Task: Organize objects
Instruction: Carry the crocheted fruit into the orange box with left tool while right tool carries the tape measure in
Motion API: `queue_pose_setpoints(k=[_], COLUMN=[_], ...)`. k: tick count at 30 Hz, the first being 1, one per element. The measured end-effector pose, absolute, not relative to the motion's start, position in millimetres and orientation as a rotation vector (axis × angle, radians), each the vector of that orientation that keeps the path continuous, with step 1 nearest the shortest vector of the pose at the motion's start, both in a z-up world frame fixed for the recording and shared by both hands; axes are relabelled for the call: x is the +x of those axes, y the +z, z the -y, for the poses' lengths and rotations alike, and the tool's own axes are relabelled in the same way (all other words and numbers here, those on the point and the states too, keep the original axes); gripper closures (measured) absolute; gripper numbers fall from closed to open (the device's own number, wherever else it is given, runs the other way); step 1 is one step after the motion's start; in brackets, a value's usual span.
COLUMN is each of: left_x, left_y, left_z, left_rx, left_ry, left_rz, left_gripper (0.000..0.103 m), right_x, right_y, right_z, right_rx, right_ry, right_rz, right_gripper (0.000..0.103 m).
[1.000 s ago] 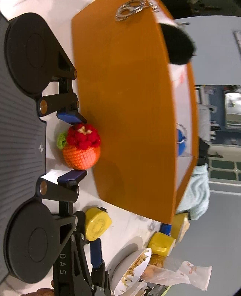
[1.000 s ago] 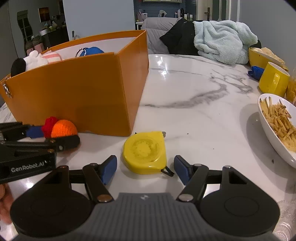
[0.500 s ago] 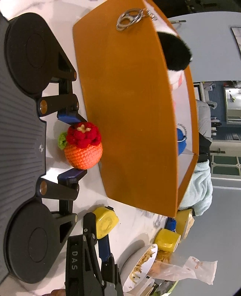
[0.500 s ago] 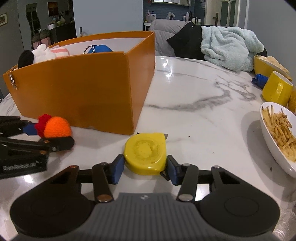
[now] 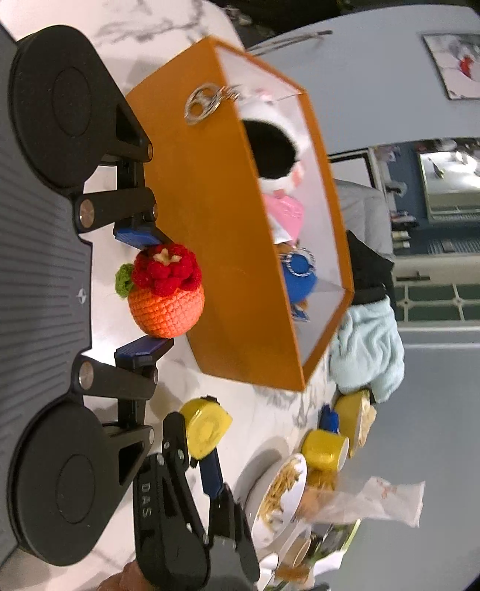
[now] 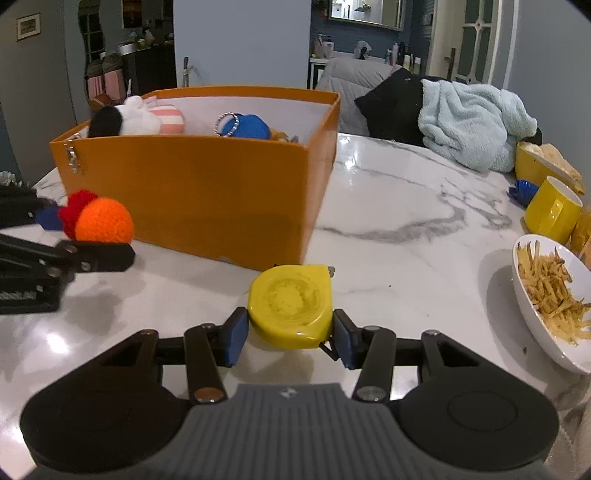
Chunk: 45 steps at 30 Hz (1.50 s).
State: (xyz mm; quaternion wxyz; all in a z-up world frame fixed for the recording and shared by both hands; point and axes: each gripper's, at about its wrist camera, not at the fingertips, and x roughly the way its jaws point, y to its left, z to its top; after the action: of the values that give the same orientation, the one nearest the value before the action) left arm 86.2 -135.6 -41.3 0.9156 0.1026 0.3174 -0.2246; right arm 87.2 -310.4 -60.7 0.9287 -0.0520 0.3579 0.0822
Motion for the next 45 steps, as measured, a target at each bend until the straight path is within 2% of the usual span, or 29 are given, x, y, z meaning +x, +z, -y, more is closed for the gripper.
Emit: queue_pose_setpoints(k=[10,21,38,42,45], left_x=[58.6,68.7,107.4,123.5,136.3], left_y=[4.4,37.8,126.6,127.7,115.9], left_z=[117.6,99.3,100.8,111.0,117.7], left_rx=[0.223,0.115,0.132,0.155,0.183], left_ry=[-0.483,-0.441,-0.373,-0.360,-0.361], left_rz=[-0.615,-0.556,-0.365,-0.362,-0.379], left_gripper=[0.046,0.046,0.046,0.046,0.046], right_x=[69.2,52.3,89.1,117.0,139.5], right_y=[-26.8,30.8,184.8,187.8,170.2], right_z=[301.4,288.0,283.3,283.7,279.5], right_rx=[-0.104,-0.089,0.152,0.238,0.252], right_ry=[0.183,0.212,0.191,0.167,0.155], right_rz=[-0.679,-0.557,-0.199,-0.190,-0.216], right_gripper=[0.052,0.052,0.052,0.052,0.052])
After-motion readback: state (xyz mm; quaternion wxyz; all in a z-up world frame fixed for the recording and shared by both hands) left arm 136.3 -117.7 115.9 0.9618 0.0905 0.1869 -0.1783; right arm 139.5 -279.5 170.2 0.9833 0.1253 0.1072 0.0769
